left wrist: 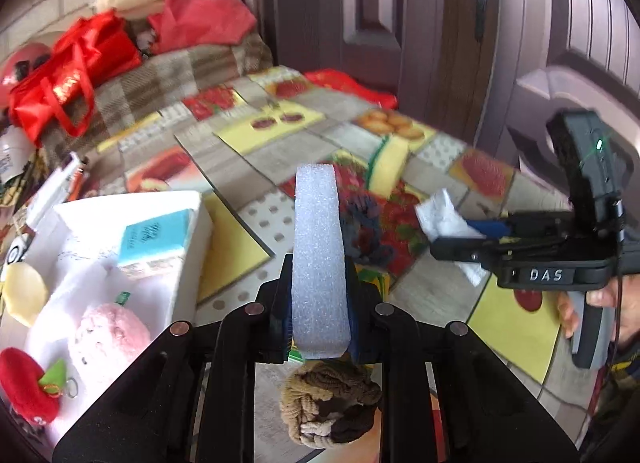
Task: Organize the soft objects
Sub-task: 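Carry the foam strip with the left tool while the right tool carries the face mask over the box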
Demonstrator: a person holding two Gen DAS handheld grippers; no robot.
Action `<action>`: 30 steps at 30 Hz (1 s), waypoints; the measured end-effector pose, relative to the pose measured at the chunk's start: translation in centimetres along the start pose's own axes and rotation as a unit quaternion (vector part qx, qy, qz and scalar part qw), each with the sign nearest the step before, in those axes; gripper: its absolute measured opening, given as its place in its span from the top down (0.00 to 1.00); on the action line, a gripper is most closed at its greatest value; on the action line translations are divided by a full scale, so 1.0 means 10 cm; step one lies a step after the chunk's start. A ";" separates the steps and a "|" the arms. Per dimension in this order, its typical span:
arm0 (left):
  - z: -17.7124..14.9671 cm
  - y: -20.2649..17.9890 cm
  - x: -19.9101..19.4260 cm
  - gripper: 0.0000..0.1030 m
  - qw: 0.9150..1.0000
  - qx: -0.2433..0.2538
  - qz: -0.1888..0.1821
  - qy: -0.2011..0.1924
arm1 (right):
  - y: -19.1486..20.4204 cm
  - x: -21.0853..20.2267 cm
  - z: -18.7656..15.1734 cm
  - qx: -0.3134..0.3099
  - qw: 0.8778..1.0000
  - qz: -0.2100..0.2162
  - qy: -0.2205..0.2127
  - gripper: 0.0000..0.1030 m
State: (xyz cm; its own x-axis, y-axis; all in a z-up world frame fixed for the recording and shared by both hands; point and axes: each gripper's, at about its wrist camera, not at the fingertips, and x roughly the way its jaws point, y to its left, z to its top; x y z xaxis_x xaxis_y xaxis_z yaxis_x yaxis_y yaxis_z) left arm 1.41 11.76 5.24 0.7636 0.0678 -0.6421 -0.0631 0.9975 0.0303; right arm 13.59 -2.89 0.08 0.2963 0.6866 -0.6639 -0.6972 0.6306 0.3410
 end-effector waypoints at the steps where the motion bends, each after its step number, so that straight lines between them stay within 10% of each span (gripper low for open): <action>1: 0.00 0.01 -0.05 0.81 1.000 -0.005 0.003 -0.014 | -0.01 -0.01 0.00 0.003 1.000 0.000 -0.003 0.57; 9: -0.06 0.34 -0.56 0.81 0.988 -0.045 0.067 -0.128 | -0.03 -0.39 0.00 0.020 0.996 -0.025 -0.087 0.57; 30: -0.14 0.87 -0.95 0.81 0.971 -0.121 0.098 -0.181 | 0.54 -1.01 0.35 -0.001 0.982 0.010 -0.187 0.57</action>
State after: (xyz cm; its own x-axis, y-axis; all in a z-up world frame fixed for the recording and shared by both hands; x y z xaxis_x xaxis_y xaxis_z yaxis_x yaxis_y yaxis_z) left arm -7.30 19.76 10.58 0.8950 0.3012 -0.3290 -0.3454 0.9347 -0.0840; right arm 9.11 -5.16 10.99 0.5015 0.7841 -0.3655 -0.7067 0.6150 0.3497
